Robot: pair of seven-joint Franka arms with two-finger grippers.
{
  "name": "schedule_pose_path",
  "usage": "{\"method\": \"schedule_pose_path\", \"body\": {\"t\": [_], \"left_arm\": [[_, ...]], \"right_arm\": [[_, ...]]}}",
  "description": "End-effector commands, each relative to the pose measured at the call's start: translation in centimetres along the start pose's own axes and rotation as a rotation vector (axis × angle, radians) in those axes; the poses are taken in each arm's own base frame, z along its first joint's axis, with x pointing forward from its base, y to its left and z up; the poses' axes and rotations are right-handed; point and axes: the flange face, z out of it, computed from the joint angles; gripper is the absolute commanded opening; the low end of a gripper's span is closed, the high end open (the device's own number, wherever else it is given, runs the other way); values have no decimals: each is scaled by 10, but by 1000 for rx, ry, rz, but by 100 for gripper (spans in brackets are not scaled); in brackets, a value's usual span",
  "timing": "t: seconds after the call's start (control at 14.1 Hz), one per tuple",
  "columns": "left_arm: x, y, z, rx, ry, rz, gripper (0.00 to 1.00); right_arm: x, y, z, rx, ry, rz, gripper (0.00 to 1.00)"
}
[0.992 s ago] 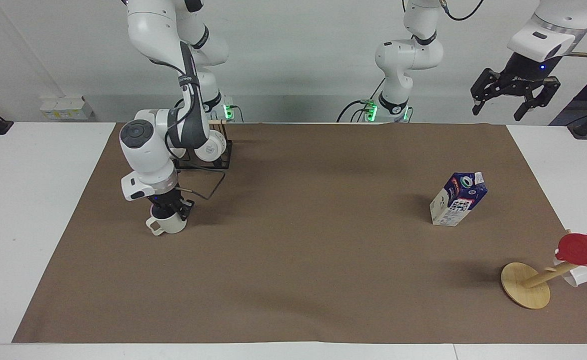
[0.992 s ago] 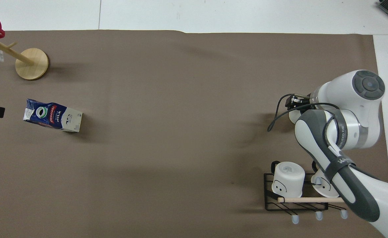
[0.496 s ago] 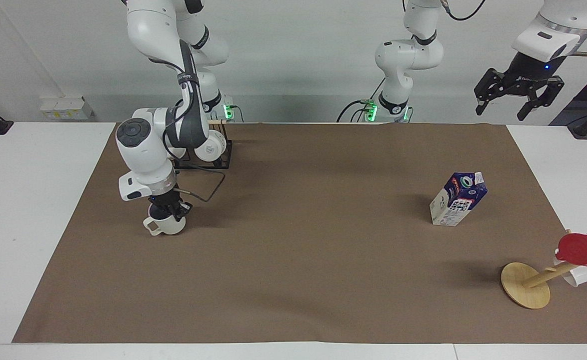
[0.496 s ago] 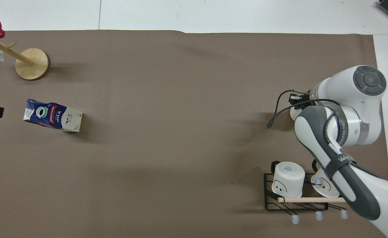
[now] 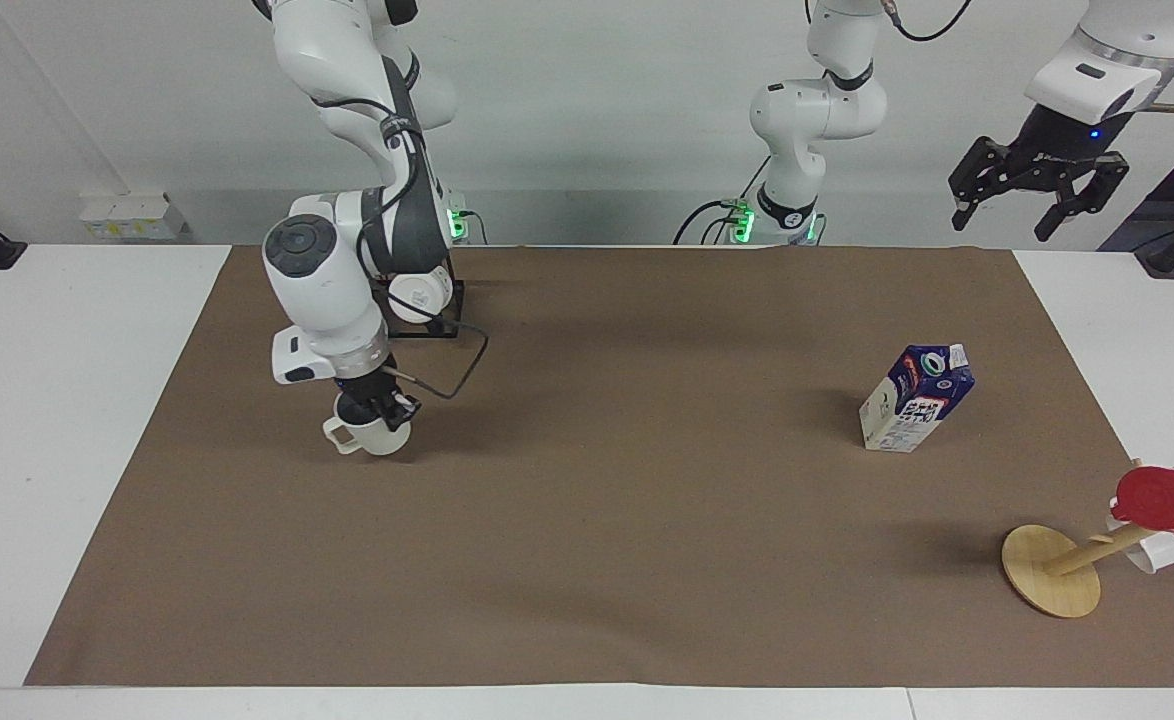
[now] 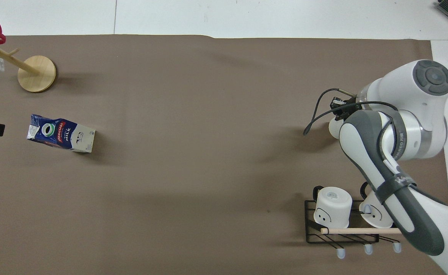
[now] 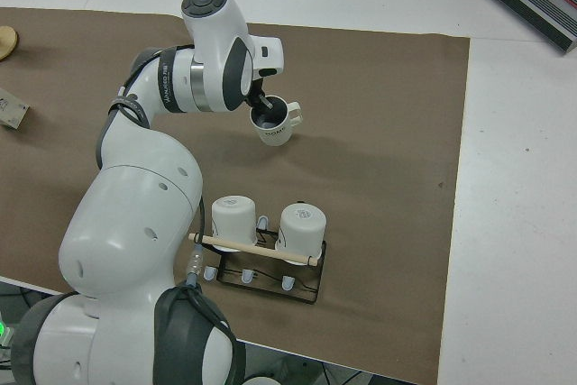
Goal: Place cup and milk on table
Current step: 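Grasp the white mug with the right gripper and lift it, then carry the mug toward the table center and lower it down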
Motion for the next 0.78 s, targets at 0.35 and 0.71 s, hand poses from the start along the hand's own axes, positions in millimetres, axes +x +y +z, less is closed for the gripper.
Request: {"method": "schedule_pose_path", "body": {"t": [0.35,0.71], "left_arm": [[-5,3,-2,-4,-4,6,100],[-5,4,-2,-3,-3,2,100]], "right_arm": [[-86,-97,-10,25,19,80,0],[-143,-146,-1,53,31,33,0]]}}
